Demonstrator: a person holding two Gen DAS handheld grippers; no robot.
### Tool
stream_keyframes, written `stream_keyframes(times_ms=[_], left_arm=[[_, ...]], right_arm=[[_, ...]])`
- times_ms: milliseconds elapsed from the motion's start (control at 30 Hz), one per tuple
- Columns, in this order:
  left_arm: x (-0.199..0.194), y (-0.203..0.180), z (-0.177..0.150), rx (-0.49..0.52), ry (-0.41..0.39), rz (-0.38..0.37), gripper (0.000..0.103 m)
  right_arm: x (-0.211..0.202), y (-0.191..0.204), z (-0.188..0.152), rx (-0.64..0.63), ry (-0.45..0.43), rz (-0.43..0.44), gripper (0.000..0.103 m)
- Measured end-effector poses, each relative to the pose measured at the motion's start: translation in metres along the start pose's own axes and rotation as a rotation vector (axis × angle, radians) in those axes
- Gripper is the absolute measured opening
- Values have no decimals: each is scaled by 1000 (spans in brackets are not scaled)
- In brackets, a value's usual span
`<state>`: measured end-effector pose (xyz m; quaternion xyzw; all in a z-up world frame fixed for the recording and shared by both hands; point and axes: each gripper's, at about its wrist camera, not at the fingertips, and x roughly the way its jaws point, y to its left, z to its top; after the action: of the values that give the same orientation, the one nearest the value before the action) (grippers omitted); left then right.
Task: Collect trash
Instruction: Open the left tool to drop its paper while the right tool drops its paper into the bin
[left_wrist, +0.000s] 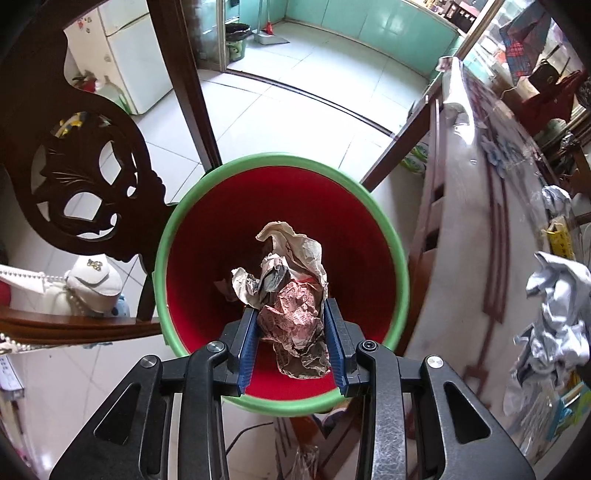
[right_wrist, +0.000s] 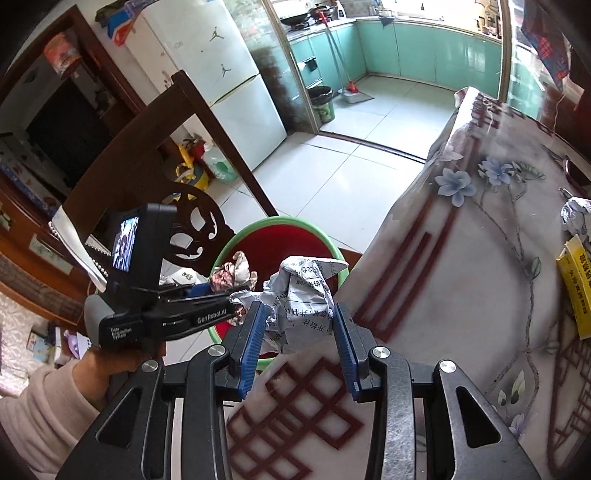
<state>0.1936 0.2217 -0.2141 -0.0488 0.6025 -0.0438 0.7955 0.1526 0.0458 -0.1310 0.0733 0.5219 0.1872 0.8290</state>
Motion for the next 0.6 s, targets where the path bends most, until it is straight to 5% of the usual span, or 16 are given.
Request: stream_keyframes(times_ms=[200,333,600], left_arm=[[21,12,7,-10,18,49,33],[12,21,5,-50,-4,55,51],[-31,31,-11,-72,-105,66,67]], right_arm=[[6,16,10,-61,-1,-15,35],[6,22,12,-73,-10,-10,36],[12,27,14,-78,-7,-3,41]])
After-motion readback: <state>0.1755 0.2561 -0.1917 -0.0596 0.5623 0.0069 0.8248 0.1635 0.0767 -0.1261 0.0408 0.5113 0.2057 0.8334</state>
